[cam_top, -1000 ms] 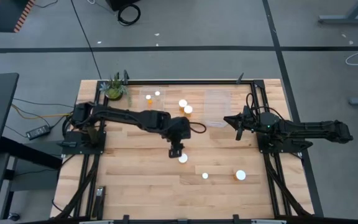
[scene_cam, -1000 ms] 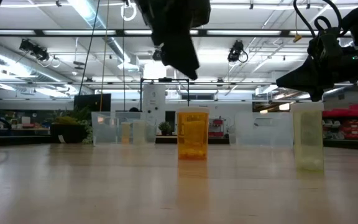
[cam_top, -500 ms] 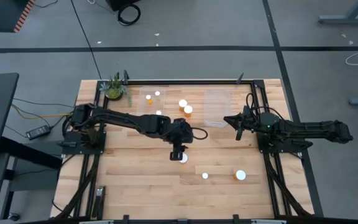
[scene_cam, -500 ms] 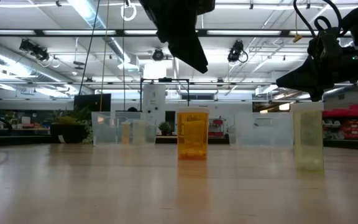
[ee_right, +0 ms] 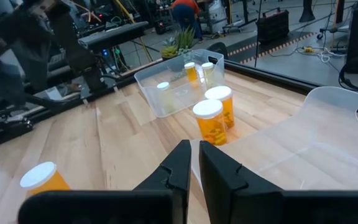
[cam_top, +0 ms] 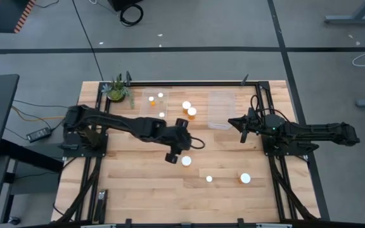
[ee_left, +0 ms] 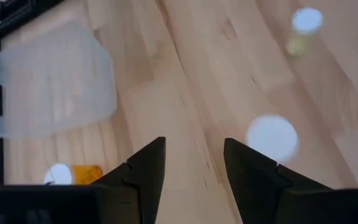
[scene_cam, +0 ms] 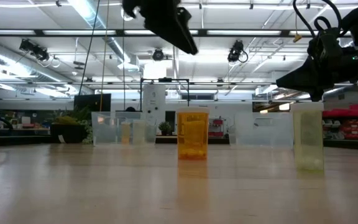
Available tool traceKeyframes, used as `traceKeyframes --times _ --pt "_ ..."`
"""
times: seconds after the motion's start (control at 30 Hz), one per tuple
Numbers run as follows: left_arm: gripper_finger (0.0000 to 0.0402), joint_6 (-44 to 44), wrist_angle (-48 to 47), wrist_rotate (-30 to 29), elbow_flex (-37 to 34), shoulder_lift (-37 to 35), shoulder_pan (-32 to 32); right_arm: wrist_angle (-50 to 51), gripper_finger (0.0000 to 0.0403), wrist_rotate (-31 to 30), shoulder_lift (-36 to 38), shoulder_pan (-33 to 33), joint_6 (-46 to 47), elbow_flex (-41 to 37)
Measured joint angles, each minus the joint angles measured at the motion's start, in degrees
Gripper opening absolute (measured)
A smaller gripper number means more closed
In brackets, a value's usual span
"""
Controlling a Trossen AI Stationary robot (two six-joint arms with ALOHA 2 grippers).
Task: Pick and place medicine bottles into bin by pill shape (circle, oval)
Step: Put the large orange pill bottle into the right transparent bin
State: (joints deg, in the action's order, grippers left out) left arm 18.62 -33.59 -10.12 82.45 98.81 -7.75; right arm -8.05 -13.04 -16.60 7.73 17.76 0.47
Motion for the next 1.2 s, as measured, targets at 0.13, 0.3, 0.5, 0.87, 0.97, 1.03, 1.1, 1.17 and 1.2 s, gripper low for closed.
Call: traceKeyframes --times 0.13,0.3,0.5,0.87,0.97,1.03,1.1,1.17,1.2 --pt "0.0171 0.1 4.2 0.0 -6.8 -6.4 0.7 0.6 0.0039 0.0 -0.5 0.0 0.0 0.0" --pt "0.0171 -0.5 13.2 0.0 -16.9 -14.8 1.9 1.2 0.0039 0.0 -0.7 0.0 0.0 0.0" --pt "0.0171 -1.5 22.5 0.1 -29.3 -23.2 3.3 1.0 0.0039 0.0 -1.1 0.0 0.0 0.0" --pt "0.0172 -0.8 36.8 0.2 -47.4 -36.8 6.3 -17.9 0.0039 -1.4 -1.5 0.5 -16.4 0.0" --pt "0.0172 -0.5 39.7 -0.1 -50.7 -40.7 8.5 -24.4 0.0039 -2.1 -1.7 0.9 -22.8 0.0" --pt "0.0172 -1.3 41.2 -0.2 -52.4 -43.3 9.8 -28.5 0.0039 -1.7 -1.9 1.2 -24.3 0.1" --pt "0.0172 -1.7 41.6 -0.2 -53.5 -45.9 10.7 -30.9 0.0039 -1.1 -1.9 1.2 -25.2 0.1" --pt "0.0172 -1.8 42.6 -0.1 -54.0 -48.3 11.7 -33.2 0.0039 -1.1 -2.0 1.3 -25.5 0.1" --pt "0.0172 -1.8 42.4 -0.2 -54.3 -49.3 12.1 -33.9 0.0039 -1.3 -2.1 1.3 -24.8 0.3"
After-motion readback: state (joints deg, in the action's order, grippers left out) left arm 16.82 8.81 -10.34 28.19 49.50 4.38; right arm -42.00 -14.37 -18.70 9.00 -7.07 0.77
